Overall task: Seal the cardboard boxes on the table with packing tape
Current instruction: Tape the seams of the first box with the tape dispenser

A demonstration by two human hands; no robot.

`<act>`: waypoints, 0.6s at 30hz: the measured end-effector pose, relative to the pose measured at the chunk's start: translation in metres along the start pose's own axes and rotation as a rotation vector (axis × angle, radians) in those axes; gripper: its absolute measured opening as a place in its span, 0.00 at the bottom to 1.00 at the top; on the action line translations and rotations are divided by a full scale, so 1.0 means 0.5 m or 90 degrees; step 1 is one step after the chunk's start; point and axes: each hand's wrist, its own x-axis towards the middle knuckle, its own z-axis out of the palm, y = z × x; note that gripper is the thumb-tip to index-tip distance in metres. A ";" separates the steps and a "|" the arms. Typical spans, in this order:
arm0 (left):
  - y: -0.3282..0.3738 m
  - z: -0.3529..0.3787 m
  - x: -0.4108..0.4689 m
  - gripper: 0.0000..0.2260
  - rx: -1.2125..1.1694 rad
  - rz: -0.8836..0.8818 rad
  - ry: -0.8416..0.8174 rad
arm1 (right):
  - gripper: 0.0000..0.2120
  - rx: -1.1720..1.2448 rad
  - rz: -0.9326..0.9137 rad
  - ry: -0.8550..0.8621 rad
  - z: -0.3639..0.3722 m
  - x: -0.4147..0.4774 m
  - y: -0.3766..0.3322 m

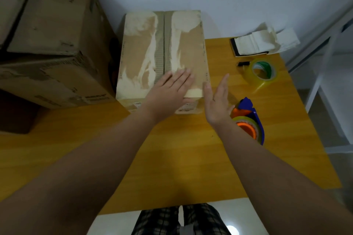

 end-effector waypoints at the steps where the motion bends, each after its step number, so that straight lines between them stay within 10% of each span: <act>1: -0.018 0.003 -0.019 0.32 0.000 -0.013 -0.002 | 0.34 0.002 0.005 -0.001 0.003 0.000 0.002; 11: -0.189 0.035 -0.170 0.26 -0.077 -0.185 -0.056 | 0.35 0.026 0.003 -0.076 0.007 0.005 0.004; 18: -0.137 0.007 -0.170 0.29 -0.181 -0.092 -0.046 | 0.42 0.173 0.306 0.083 -0.024 -0.001 -0.034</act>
